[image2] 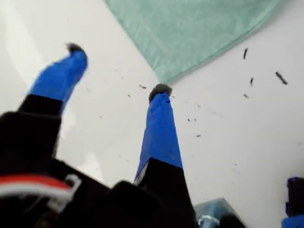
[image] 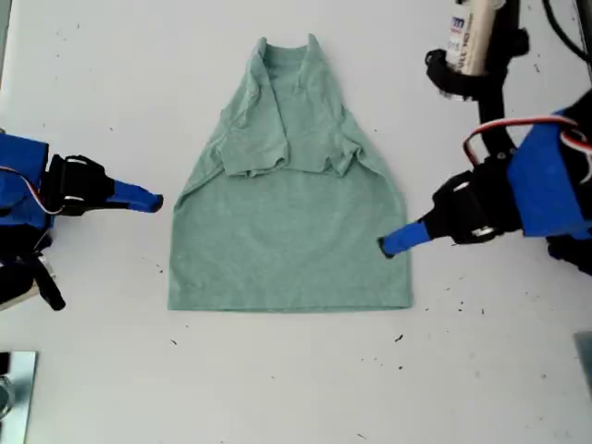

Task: Fold t shirt

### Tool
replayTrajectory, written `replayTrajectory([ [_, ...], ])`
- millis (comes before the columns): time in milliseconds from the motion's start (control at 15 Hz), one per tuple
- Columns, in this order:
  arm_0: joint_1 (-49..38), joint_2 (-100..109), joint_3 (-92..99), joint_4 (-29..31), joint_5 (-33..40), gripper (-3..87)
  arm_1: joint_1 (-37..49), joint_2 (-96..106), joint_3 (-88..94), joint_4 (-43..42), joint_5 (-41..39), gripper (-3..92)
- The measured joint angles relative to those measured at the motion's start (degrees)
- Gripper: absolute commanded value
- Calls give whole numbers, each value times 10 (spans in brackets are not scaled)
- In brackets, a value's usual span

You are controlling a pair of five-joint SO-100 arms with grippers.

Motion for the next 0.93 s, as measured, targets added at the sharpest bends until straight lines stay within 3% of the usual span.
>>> replayTrajectory([
  [67, 1, 0, 0, 0, 1, -1, -2, 1, 14, -2, 16, 272],
  [200, 1, 0, 0, 0, 1, -1, -18, -2, 42, -1, 39, 396],
  [400, 8, 0, 0, 0, 1, -1, -43, -18, 150, -25, 104, 394],
  [667, 11, 0, 0, 0, 1, -1, -54, -54, 360, -249, 158, 354],
  [733, 14, 0, 0, 0, 1, -1, -63, -78, 396, -317, 175, 324],
  [933, 22, 0, 1, 0, 4, -1, -75, -162, 441, -434, 196, 35],
])
